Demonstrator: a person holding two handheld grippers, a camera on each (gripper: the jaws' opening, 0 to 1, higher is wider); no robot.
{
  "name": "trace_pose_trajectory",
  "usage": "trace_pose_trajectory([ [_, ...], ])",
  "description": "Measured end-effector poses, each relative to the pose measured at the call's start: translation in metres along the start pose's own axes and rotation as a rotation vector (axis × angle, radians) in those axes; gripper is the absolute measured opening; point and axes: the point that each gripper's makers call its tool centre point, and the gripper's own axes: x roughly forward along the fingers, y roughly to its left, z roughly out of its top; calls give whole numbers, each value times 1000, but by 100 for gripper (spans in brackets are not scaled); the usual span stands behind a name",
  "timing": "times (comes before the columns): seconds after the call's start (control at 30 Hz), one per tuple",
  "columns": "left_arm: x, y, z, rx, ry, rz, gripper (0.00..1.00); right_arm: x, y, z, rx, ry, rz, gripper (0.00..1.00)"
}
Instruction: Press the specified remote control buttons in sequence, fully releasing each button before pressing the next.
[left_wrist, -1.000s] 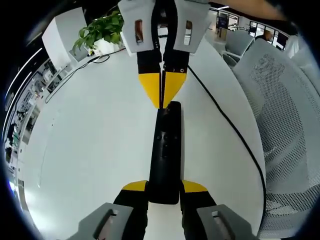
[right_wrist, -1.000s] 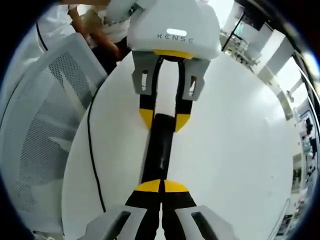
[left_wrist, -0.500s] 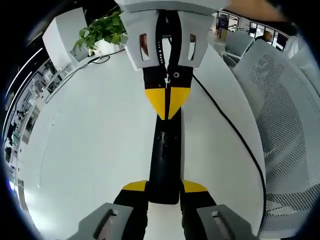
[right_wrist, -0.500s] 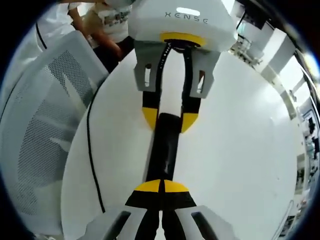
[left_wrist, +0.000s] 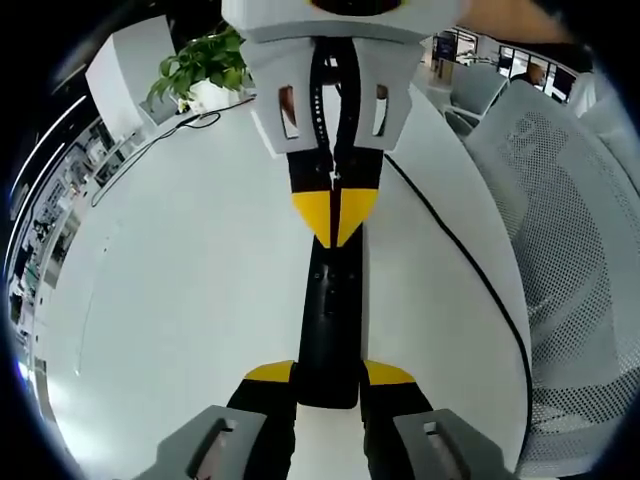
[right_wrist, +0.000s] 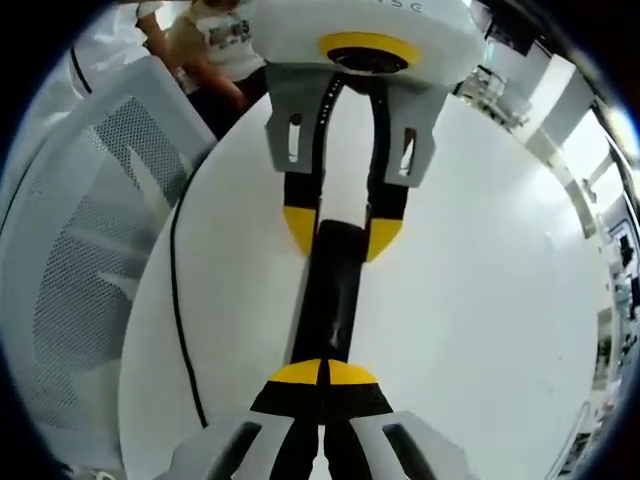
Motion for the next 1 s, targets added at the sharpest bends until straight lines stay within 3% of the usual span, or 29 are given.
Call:
trace_pose_trajectory([
  [1.0, 1, 0, 0, -11, -11, -9, 24, 5, -1, -3, 9, 30, 31, 0],
])
